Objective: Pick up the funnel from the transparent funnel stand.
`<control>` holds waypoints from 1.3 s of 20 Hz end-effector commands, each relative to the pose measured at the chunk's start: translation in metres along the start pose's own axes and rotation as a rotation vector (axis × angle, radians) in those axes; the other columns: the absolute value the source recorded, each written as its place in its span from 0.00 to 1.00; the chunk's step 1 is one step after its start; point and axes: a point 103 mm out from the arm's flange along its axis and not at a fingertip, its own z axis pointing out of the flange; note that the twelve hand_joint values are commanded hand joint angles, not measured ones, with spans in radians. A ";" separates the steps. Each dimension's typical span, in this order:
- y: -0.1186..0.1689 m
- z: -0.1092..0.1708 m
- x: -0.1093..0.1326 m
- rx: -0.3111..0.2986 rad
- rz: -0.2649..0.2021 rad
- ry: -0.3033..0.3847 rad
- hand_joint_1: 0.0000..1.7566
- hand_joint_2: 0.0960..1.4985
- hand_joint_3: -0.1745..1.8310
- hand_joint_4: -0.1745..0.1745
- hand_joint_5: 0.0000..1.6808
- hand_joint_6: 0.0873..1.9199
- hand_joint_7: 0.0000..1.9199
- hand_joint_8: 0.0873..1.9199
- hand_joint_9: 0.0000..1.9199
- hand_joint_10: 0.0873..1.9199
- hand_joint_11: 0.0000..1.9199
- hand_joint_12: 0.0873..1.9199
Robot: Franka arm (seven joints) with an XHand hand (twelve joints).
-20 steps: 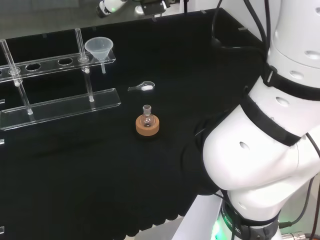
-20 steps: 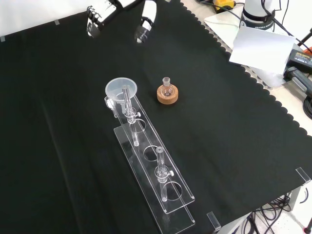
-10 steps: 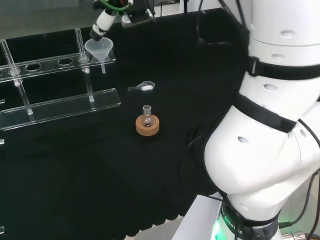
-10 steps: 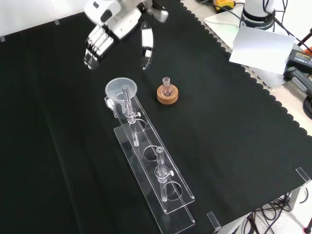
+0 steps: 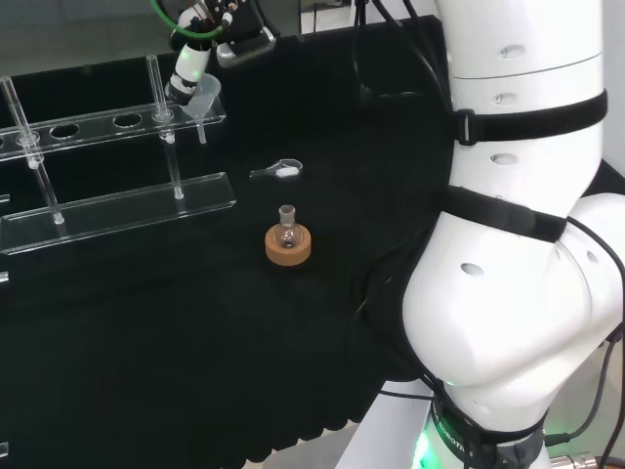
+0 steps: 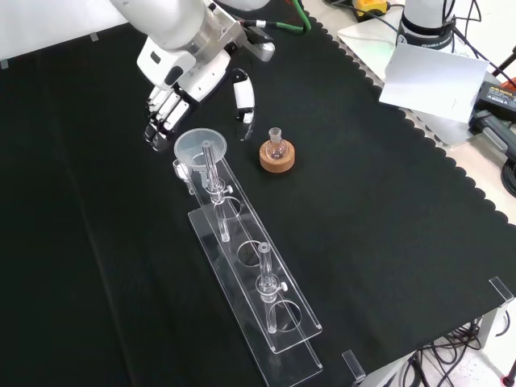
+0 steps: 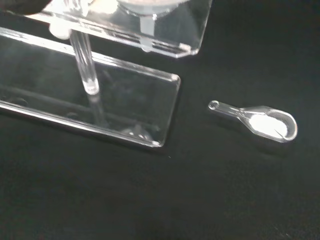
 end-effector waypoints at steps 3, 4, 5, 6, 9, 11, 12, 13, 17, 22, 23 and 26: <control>0.004 0.007 -0.003 0.015 0.034 -0.040 0.38 0.36 0.32 0.68 0.02 0.00 0.00 0.09 0.00 0.47 0.11 0.80; 0.004 0.007 -0.002 0.012 0.035 -0.042 0.38 0.36 0.32 0.68 0.02 0.00 0.00 0.10 0.00 0.47 0.11 0.80; 0.005 0.008 -0.002 0.013 0.034 -0.040 0.38 0.36 0.33 0.68 0.03 0.00 0.00 0.11 0.00 0.47 0.12 0.80; 0.005 0.008 -0.002 0.011 0.035 -0.043 0.38 0.36 0.33 0.68 0.03 0.00 0.00 0.12 0.00 0.48 0.12 0.80; 0.008 0.009 0.000 0.012 0.035 -0.046 0.39 0.35 0.33 0.67 0.04 0.00 0.00 0.15 0.01 0.49 0.13 0.80; 0.009 0.010 0.001 0.016 0.027 -0.045 0.39 0.35 0.33 0.67 0.04 0.00 0.00 0.18 0.03 0.49 0.13 0.80; 0.010 0.010 0.002 0.021 0.025 -0.047 0.39 0.35 0.33 0.67 0.04 0.00 0.00 0.19 0.03 0.49 0.13 0.80; 0.011 0.010 0.003 0.022 0.024 -0.050 0.39 0.35 0.34 0.67 0.04 0.00 0.00 0.19 0.03 0.49 0.13 0.80; 0.013 0.011 0.005 0.022 0.023 -0.054 0.40 0.35 0.34 0.66 0.05 0.00 0.00 0.22 0.04 0.48 0.14 0.80; 0.015 0.013 0.006 0.016 0.029 -0.056 0.40 0.35 0.34 0.65 0.07 0.00 0.00 0.28 0.06 0.47 0.15 0.79; 0.016 0.013 0.006 0.018 0.028 -0.055 0.40 0.35 0.34 0.64 0.07 0.00 0.00 0.30 0.07 0.47 0.15 0.79; 0.020 0.017 0.007 0.020 0.023 -0.052 0.40 0.35 0.35 0.63 0.09 0.00 0.00 0.33 0.08 0.46 0.16 0.79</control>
